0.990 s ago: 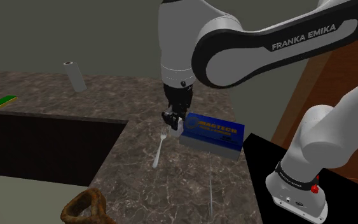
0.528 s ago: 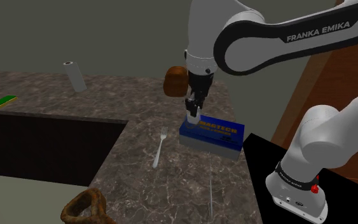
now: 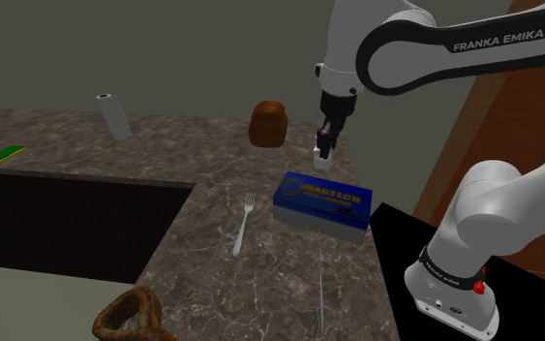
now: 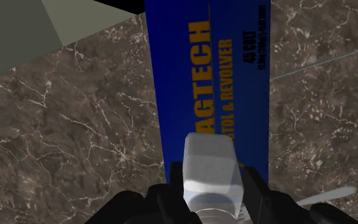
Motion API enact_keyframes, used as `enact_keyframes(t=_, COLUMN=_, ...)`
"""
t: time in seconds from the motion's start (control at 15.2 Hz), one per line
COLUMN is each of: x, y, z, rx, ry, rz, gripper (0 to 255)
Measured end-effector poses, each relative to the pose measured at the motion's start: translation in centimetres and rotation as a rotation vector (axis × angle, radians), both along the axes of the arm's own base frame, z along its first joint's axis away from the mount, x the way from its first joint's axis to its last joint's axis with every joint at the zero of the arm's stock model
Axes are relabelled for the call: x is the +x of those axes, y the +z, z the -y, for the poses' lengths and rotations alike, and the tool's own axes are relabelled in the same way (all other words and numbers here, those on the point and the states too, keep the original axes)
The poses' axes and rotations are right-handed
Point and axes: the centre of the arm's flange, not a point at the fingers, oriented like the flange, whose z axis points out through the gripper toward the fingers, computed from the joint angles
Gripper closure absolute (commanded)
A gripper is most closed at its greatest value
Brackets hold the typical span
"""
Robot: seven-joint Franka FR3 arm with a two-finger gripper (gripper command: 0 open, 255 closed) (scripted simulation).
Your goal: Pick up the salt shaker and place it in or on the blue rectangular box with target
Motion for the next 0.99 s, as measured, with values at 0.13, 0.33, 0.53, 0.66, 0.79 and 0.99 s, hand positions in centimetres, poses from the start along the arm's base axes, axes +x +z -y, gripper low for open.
enact_keyframes(t=0.13, x=-0.1, y=-0.6, z=1.1, rx=0.0, ry=0.001, rz=-0.001, gripper=255)
enact_keyframes(t=0.33, x=-0.2, y=-2.0, z=1.2, rx=0.0, ry=0.002, rz=-0.001, gripper=255)
enact_keyframes(t=0.53, x=-0.2, y=-3.7, z=1.3, rx=0.0, ry=0.002, rz=-0.001, gripper=255)
enact_keyframes(t=0.66, x=-0.2, y=-4.8, z=1.3, rx=0.0, ry=0.002, rz=-0.001, gripper=255)
enact_keyframes(t=0.79, x=-0.3, y=-5.8, z=1.4, rx=0.0, ry=0.002, rz=-0.001, gripper=255)
enact_keyframes(t=0.99, x=-0.2, y=-7.4, z=1.3, rx=0.0, ry=0.002, rz=-0.001, gripper=255)
